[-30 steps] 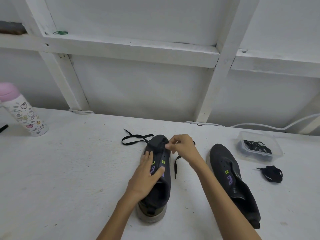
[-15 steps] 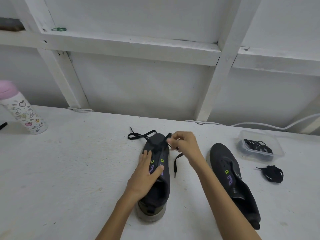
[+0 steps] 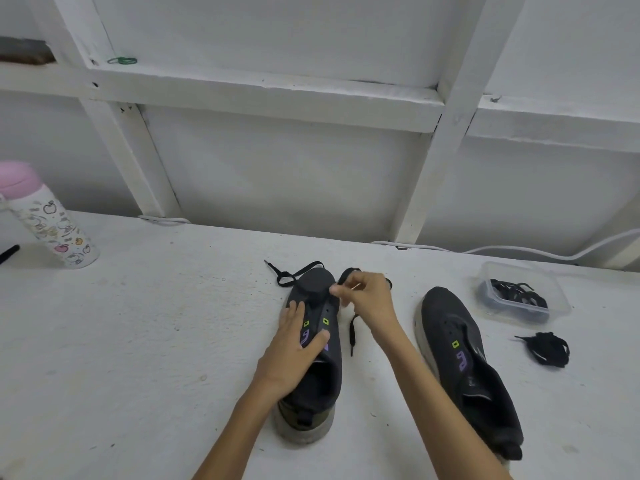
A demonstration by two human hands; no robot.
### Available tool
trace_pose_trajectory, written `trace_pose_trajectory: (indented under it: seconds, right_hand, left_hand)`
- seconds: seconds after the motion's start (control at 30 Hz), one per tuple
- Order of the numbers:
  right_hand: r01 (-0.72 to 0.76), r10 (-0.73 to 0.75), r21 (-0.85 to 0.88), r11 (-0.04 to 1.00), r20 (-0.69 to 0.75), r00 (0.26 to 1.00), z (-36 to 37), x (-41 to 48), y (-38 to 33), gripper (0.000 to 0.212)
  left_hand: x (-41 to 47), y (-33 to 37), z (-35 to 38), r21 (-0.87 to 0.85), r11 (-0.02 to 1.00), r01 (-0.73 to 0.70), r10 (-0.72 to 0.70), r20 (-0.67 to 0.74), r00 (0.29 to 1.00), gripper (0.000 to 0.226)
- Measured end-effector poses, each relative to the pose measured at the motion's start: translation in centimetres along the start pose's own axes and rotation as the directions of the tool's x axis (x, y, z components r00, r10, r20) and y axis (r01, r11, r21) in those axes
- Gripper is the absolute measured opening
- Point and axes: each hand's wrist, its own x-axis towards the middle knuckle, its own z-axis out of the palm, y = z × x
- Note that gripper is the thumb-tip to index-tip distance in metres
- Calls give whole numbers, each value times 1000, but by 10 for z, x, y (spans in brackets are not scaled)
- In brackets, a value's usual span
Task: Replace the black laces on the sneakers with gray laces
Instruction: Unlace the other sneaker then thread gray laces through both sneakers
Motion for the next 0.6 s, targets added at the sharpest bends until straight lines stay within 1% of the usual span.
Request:
trace_pose_trajectory:
  seconds: [0.07,0.13,0.2,0.27,0.37,0.4,0.43,0.53,0.57,0.6]
  right_hand:
    - [25,-12,155,988,-81,997,-11,5,-21,17]
    - [90,-36,303,949,-180,983,-24,8,-40,15]
    - [123,-40,375,919,-221,974,-32,9,-48,9]
    - [63,-4,332,941,-175,985,-31,7,-42,11]
    - [-75,73,92,993,28,997,-16,-3,-14,23]
    - [-83,80,34,996,80,994,-9,-6,-4,24]
    - [-69,68,4,998,101,993,-4,-10,4,22]
    - [0,7,-76,997,95,995,0,-10,10,20]
    - [11,-4,-72,997,99,995,-3,-7,6,19]
    - [15,-12,-32,999,84,996,-9,-4,-2,17]
  left_hand:
    - [0,0,0,-7,1000,-5,5,5,1000,77]
    - [0,-1,0,-17,1000,-5,5,7,1000,78]
    - [0,-1,0,-17,1000,-2,2,7,1000,78]
    - [0,0,0,-16,1000,-3,3,6,1000,78]
    - [0,-1,0,-20,1000,-7,8,5,1000,78]
    - [0,0,-1,-18,1000,-8,8,3,1000,77]
    - [0,0,-1,-14,1000,-7,7,1,1000,77]
    - [0,1,-1,-10,1000,-7,7,-3,1000,78]
    - [-1,1,-1,-7,1000,-7,7,-2,1000,78]
    - [-1,1,-1,-5,1000,-6,6,3,1000,78]
